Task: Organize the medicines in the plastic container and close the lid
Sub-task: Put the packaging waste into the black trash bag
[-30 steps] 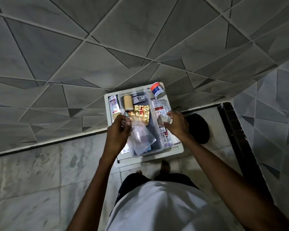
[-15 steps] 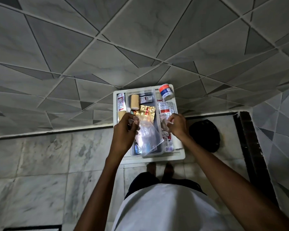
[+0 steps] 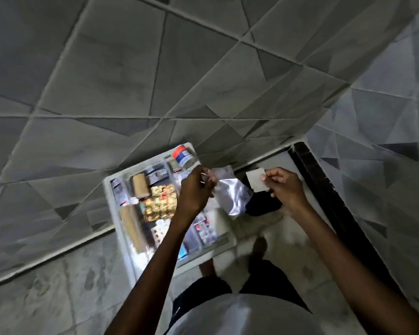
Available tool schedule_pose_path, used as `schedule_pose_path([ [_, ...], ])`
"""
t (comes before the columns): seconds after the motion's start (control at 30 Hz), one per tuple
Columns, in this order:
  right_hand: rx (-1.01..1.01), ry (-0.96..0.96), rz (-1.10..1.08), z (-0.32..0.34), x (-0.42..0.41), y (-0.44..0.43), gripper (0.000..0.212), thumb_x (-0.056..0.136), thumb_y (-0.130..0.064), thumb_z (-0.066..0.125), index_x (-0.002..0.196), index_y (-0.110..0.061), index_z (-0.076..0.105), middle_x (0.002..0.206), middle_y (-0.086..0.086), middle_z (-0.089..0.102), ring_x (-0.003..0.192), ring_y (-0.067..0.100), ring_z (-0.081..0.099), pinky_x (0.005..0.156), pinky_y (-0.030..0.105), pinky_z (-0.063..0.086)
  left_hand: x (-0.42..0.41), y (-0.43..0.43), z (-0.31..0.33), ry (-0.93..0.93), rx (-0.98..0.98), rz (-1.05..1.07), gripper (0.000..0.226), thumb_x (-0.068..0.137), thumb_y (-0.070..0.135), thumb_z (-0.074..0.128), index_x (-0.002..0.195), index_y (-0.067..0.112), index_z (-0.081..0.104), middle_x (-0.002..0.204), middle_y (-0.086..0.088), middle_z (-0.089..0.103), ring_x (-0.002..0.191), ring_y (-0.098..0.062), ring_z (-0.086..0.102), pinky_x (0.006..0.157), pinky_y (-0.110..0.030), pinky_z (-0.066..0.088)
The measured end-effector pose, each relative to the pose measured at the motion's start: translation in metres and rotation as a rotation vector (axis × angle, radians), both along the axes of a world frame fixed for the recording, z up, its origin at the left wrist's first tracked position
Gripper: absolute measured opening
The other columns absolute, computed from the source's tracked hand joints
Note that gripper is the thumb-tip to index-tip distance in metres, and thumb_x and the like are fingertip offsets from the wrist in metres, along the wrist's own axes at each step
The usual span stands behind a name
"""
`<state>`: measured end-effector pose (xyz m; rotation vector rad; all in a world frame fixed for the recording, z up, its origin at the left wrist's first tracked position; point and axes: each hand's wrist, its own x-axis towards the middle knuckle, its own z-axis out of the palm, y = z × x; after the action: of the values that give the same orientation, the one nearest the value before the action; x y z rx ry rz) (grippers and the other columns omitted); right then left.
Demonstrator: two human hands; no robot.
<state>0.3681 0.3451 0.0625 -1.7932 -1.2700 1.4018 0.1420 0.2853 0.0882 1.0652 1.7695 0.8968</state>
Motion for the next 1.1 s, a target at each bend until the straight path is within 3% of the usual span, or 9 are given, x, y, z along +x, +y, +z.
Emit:
schedule_pose_path([
  [0.1, -0.091, -0.080, -0.083, -0.023, 0.048, 0.019, 0.012, 0.084, -0.014, 0.069, 0.076, -0.020, 0.062, 0.081, 0.008, 0.067, 0.061, 0.016, 0.059, 0.053, 0.028, 0.051, 0.047, 0.045, -0.034, 0.076, -0.037, -0.110, 0.003, 0.084, 0.007, 0.065, 0.087, 0.007, 0.064, 0.076, -0.005, 0.068, 0.070, -0.013, 0.061, 0.063, -0.024, 0.046],
  [0.2, -0.144, -0.182, -0.131, -0.064, 0.091, 0.050, 0.016, 0.081, -0.015, 0.069, 0.070, -0.023, 0.061, 0.081, 0.008, 0.070, 0.071, 0.023, 0.067, 0.073, 0.043, 0.059, 0.094, 0.085, -0.076, 0.185, -0.126, -0.171, 0.011, 0.085, 0.007, 0.063, 0.087, -0.003, 0.067, 0.088, -0.020, 0.073, 0.085, -0.026, 0.068, 0.064, -0.021, 0.037],
  [0.3, -0.168, -0.297, -0.166, -0.116, 0.119, 0.085, 0.005, 0.076, -0.017, 0.071, 0.081, -0.017, 0.073, 0.092, 0.011, 0.075, 0.091, 0.029, 0.069, 0.084, 0.036, 0.055, 0.139, 0.123, -0.139, 0.256, -0.291, -0.152, 0.023, 0.089, 0.015, 0.056, 0.096, -0.003, 0.069, 0.101, -0.027, 0.070, 0.099, -0.038, 0.066, 0.076, -0.035, 0.046],
  [0.5, -0.338, -0.304, -0.211, -0.285, 0.150, 0.131, 0.013, 0.073, -0.022, 0.073, 0.083, -0.014, 0.074, 0.089, 0.013, 0.076, 0.090, 0.028, 0.069, 0.084, 0.030, 0.053, 0.200, 0.172, -0.313, 0.278, -0.521, -0.071, 0.026, 0.091, 0.017, 0.048, 0.097, 0.002, 0.069, 0.107, -0.022, 0.070, 0.105, -0.036, 0.064, 0.078, -0.031, 0.043],
  [0.6, -0.393, -0.307, -0.185, -0.391, 0.156, 0.144, 0.012, 0.069, -0.026, 0.073, 0.077, -0.017, 0.074, 0.079, 0.012, 0.076, 0.078, 0.030, 0.072, 0.080, 0.038, 0.059, 0.213, 0.187, -0.408, 0.246, -0.574, 0.003, 0.022, 0.089, 0.016, 0.055, 0.100, 0.005, 0.070, 0.110, -0.020, 0.070, 0.110, -0.034, 0.063, 0.090, -0.033, 0.047],
  [0.73, -0.450, -0.280, -0.199, -0.509, 0.158, 0.163, 0.009, 0.066, -0.028, 0.071, 0.061, -0.024, 0.066, 0.077, 0.010, 0.076, 0.074, 0.029, 0.073, 0.076, 0.042, 0.061, 0.215, 0.199, -0.518, 0.079, -0.598, 0.067, 0.016, 0.086, 0.009, 0.059, 0.098, 0.002, 0.065, 0.098, -0.020, 0.071, 0.096, -0.037, 0.068, 0.087, -0.045, 0.057],
  [0.83, -0.477, -0.246, -0.160, -0.592, 0.161, 0.173, 0.015, 0.061, -0.037, 0.063, 0.066, -0.024, 0.067, 0.081, 0.011, 0.076, 0.078, 0.031, 0.073, 0.075, 0.043, 0.061, 0.215, 0.199, -0.584, -0.004, -0.597, 0.056, 0.029, 0.087, 0.010, 0.060, 0.114, 0.000, 0.058, 0.096, -0.008, 0.061, 0.095, -0.031, 0.065, 0.090, -0.037, 0.052],
  [0.97, -0.452, -0.232, -0.137, -0.595, 0.162, 0.173, 0.013, 0.065, -0.040, 0.061, 0.063, -0.028, 0.064, 0.082, 0.009, 0.076, 0.081, 0.029, 0.073, 0.078, 0.045, 0.060, 0.221, 0.180, -0.600, -0.030, -0.536, 0.145, 0.023, 0.085, 0.010, 0.067, 0.106, 0.005, 0.060, 0.080, 0.001, 0.057, 0.089, -0.020, 0.055, 0.088, -0.035, 0.047],
  [1.1, -0.394, -0.145, -0.128, -0.498, 0.160, 0.172, 0.009, 0.077, -0.022, 0.065, 0.072, -0.029, 0.066, 0.090, 0.008, 0.075, 0.085, 0.022, 0.072, 0.085, 0.042, 0.059, 0.222, 0.173, -0.537, -0.203, -0.486, 0.226, 0.020, 0.089, 0.001, 0.056, 0.088, 0.021, 0.055, 0.078, 0.000, 0.060, 0.072, -0.019, 0.058, 0.069, -0.031, 0.048],
])
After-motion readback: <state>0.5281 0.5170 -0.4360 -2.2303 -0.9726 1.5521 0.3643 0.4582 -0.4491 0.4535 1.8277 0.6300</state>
